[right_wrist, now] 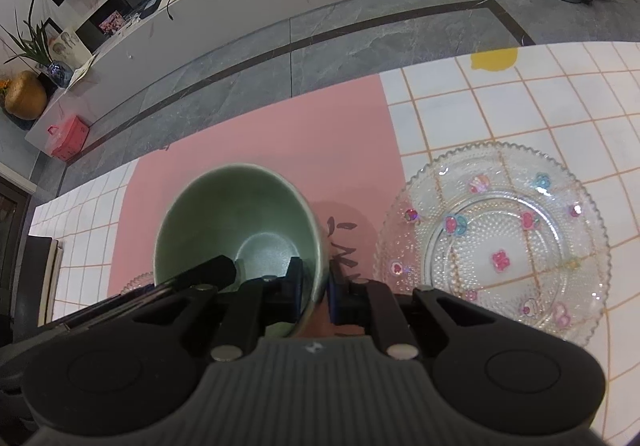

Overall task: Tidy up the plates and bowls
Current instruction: 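Lift the green bowl with both grippers and carry it toward the steel bowl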

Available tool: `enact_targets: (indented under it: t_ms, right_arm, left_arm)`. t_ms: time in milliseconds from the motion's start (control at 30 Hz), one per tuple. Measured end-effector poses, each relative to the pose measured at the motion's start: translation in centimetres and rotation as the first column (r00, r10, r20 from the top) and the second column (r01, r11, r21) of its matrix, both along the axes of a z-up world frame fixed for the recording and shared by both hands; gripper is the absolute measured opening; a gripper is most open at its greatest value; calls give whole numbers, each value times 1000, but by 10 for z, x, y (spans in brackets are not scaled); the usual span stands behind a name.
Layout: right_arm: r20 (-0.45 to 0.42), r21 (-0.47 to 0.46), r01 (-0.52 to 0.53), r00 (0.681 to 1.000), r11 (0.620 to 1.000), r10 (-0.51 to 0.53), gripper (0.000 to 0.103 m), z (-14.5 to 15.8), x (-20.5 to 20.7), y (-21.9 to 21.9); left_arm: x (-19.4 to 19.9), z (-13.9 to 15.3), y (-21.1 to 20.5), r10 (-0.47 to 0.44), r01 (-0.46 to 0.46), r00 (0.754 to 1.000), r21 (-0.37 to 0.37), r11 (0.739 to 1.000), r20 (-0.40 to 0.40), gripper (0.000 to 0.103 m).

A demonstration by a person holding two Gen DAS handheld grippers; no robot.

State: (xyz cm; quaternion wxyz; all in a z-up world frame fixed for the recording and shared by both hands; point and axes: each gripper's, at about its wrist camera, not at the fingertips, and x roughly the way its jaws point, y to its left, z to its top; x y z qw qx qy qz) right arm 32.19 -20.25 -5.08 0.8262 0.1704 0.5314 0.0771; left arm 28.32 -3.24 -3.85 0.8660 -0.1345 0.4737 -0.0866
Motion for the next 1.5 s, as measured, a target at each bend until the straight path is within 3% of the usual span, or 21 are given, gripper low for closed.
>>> enact_targets:
  t_ms: [433,1200,1500]
  right_arm:
    - [11,13,12,1000,1000,-12,8,31,-33,0]
    - [123,31,13,992,999,-17,9,139,-147,-29]
    - [125,25,5,992,1000,-8,9,149,-199,-40]
  left_arm:
    - [-27,30,-1,1,-2,1000,18,1000,15,15]
    - [-121,123,-22,-23,20,992,28,999,122,14]
    - [-164,131,-34,-22,16,991,46,999,128,14]
